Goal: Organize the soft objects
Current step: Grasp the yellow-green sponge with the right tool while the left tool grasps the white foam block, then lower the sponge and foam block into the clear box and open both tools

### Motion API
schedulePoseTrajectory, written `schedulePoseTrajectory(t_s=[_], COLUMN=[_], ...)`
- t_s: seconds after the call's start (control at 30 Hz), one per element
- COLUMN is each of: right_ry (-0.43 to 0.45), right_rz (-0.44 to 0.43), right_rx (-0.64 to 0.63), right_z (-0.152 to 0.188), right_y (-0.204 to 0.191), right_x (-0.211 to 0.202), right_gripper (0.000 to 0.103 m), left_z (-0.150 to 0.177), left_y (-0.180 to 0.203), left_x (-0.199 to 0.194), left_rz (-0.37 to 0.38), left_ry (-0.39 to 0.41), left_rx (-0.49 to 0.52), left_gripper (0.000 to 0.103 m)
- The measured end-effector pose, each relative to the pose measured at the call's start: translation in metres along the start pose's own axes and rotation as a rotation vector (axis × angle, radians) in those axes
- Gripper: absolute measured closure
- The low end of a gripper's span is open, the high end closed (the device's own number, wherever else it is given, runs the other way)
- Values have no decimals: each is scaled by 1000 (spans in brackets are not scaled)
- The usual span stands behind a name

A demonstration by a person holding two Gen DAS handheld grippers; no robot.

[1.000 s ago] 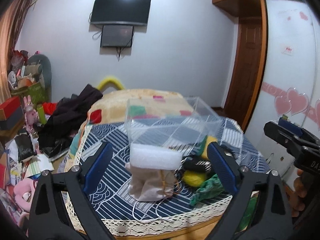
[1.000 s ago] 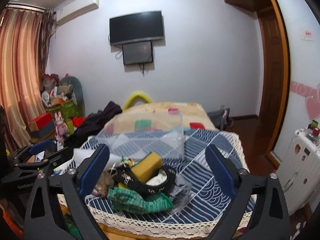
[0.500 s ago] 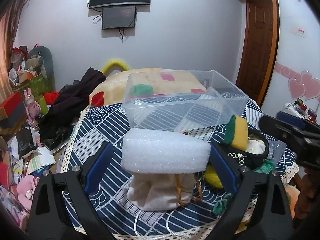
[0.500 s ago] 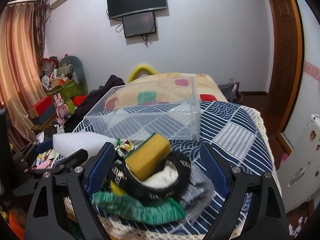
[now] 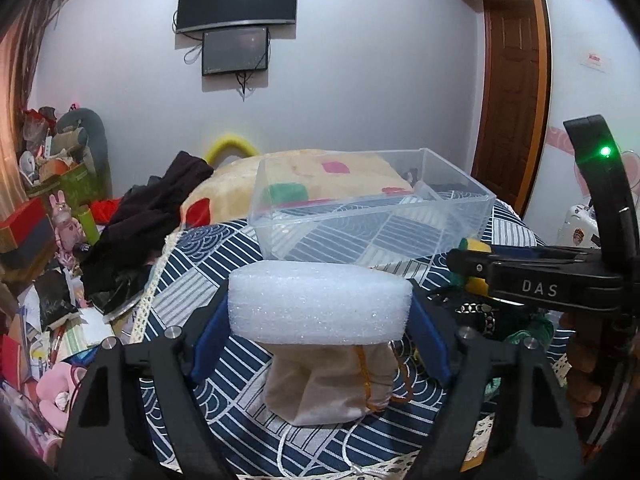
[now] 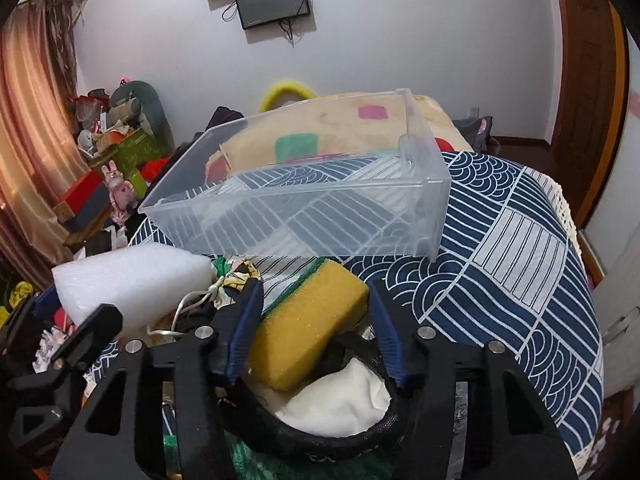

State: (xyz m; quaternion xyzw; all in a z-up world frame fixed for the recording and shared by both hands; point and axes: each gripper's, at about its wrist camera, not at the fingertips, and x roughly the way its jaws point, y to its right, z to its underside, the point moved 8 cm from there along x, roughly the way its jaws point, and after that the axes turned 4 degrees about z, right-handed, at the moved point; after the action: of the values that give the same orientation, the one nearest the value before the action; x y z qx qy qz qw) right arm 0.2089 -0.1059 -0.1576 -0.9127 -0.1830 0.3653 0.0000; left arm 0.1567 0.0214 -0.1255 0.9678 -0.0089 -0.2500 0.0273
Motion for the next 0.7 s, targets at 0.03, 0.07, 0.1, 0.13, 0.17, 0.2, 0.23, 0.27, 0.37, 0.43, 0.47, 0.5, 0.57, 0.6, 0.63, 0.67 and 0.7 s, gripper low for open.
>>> schedulePoseTrajectory(t_s=[0.03, 0.07, 0.1, 0.13, 0.17, 0.2, 0.23, 0.27, 0.37, 0.43, 0.47, 0.5, 0.57, 0.6, 0.63, 0.67, 0.7], right_ry=[-4, -1, 2, 8, 13, 22, 33, 42, 77, 106, 119, 140, 167, 185, 195, 207, 218], right_rz=[-6, -9, -10, -11, -8, -2, 5, 7, 11, 2, 0, -3, -6, -9, -9, -8, -6], right_rx=[4, 6, 6, 5, 1, -5, -4, -4, -4, 0, 3, 6, 9, 10, 9, 6, 3], right_z=[1, 3, 3, 2, 2, 2, -1, -2, -7, -11, -13, -18, -24, -28, -32, -36, -39], right_y=[1, 1, 3, 4, 4, 5, 6, 6, 8, 10, 10, 11, 11, 11, 9, 9, 8], right_x=[-1, -3, -5, -7, -10, -13, -15, -17, -27, -36, -40, -46, -53, -59, -61, -64, -67], right_gripper=[58, 60, 60, 63, 65, 66, 67, 67, 67, 67, 67, 67, 67, 67, 67, 67, 67], left_z=[-1, -2, -2, -3, -4, -5, -7, -9, -15, -20, -22, -26, -32, -36, -42, -45, -51], left_y=[-1, -1, -1, -1, -2, -2, -2, -3, -4, -4, -4, -4, -3, -3, -2, -2, -2], left_x=[-2, -4, -5, -8, -9, -12, -13, -16, -24, -31, -33, -37, -44, -46, -50, -52, -54], left_rz=[0, 2, 3, -1, -5, -5, -4, -3, 5, 16, 20, 22, 23, 22, 23, 24, 28], left_ry=[6, 11, 15, 21, 26, 33, 37, 44, 63, 81, 88, 99, 122, 135, 153, 164, 178], left_rx=[0, -1, -1, 0, 0, 1, -1, -4, -10, -15, -15, -13, -6, -2, 3, 6, 8], left_gripper=[23, 23, 23, 23, 23, 23, 23, 23, 23, 23, 23, 23, 23, 23, 23, 23, 23])
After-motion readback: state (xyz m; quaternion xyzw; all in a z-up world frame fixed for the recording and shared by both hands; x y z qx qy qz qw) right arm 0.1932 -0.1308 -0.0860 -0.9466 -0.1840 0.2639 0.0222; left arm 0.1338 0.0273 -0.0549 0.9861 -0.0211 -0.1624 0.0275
